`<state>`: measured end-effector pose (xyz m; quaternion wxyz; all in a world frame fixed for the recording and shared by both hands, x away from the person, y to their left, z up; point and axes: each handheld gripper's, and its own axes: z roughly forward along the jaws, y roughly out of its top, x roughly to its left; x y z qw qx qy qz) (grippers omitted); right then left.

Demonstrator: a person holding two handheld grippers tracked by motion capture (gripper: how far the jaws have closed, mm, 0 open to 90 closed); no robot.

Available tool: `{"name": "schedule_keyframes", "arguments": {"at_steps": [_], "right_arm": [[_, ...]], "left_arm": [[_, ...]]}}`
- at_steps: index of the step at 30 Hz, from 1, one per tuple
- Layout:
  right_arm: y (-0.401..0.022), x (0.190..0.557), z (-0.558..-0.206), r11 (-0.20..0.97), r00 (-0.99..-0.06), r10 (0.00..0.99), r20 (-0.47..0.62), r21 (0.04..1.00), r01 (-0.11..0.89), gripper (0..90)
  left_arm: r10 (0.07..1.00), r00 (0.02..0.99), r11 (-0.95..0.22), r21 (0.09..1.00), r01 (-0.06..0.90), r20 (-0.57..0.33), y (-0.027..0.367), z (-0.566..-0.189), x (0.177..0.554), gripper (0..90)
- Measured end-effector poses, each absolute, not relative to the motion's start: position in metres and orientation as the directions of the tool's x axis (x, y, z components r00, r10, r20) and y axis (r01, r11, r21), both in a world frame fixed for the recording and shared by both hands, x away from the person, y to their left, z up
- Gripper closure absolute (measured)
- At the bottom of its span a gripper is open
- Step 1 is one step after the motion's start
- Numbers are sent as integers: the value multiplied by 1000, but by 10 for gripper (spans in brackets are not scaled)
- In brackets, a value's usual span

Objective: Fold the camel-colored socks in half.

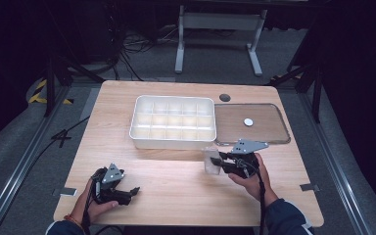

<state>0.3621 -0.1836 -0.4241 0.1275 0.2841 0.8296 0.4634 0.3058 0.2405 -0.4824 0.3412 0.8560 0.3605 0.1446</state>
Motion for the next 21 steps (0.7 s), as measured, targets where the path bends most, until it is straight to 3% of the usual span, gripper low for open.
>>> {"name": "schedule_keyframes", "arguments": {"at_steps": [21], "right_arm": [[-209,371,-413,340,-734,678,29,873,349,707]], "left_arm": [[725,688,-497,686,531,-8,241,-483,301,129]]}}
